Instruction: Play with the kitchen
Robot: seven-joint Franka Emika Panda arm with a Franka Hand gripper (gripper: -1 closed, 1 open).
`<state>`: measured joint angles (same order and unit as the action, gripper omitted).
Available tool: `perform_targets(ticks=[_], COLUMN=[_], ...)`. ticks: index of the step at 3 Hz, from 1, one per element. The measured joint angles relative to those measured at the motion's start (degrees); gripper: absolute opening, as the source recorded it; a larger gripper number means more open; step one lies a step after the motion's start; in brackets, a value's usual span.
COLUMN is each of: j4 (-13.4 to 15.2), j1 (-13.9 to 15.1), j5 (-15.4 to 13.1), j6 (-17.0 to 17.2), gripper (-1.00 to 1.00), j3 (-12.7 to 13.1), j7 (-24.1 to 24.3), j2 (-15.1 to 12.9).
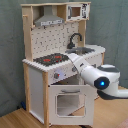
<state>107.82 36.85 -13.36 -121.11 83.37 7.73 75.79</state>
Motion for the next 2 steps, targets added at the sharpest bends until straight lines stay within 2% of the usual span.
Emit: perform_targets(ticks=[2], j4=[6.7], j1=[-4.6], j5=[1.6], j6=[3.7], gripper=[1.00], j3=[-3.2], j7=[-10.1], j2=[-4.8])
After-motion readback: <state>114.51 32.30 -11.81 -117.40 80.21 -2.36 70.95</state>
